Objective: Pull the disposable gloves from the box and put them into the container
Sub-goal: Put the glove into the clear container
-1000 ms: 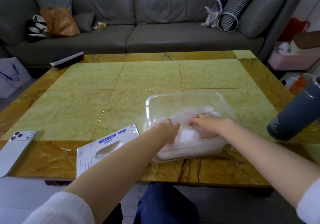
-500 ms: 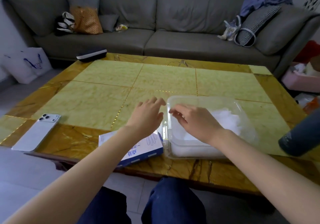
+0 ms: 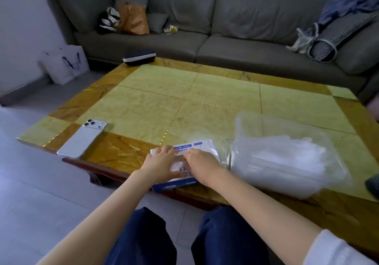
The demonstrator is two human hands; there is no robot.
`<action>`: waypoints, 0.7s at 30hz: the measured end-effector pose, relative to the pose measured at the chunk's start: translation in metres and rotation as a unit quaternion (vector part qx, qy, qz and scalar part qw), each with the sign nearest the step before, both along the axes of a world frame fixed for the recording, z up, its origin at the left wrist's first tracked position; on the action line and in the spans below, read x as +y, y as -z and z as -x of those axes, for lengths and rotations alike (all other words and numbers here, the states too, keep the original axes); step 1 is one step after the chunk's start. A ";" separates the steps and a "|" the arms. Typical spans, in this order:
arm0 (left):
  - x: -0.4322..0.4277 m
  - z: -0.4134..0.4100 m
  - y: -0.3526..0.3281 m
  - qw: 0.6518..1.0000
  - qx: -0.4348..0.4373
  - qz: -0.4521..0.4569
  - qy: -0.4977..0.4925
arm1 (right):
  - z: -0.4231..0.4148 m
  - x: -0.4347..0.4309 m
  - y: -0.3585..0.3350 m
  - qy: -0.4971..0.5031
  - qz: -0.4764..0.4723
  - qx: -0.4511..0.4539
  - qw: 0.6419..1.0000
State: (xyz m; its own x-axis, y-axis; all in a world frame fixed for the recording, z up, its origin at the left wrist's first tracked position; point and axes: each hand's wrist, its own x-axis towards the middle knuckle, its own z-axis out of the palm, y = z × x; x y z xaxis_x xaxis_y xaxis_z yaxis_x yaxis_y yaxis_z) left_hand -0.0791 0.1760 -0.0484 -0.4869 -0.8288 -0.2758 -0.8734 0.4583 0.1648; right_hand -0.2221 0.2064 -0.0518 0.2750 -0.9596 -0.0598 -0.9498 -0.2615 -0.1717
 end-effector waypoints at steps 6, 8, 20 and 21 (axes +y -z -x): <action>0.003 -0.001 0.008 1.000 0.014 0.005 -0.012 | -0.010 -0.017 -0.001 0.058 -0.044 0.090 0.993; 0.003 -0.001 0.010 1.000 0.020 0.009 -0.015 | -0.015 -0.020 -0.005 0.057 -0.049 0.100 0.992; 0.002 -0.003 0.014 0.999 0.045 0.001 -0.029 | -0.001 -0.006 -0.007 0.138 0.052 -0.137 0.980; 0.002 -0.003 0.013 0.998 0.047 -0.001 -0.028 | 0.002 -0.007 -0.010 0.156 0.074 -0.156 0.973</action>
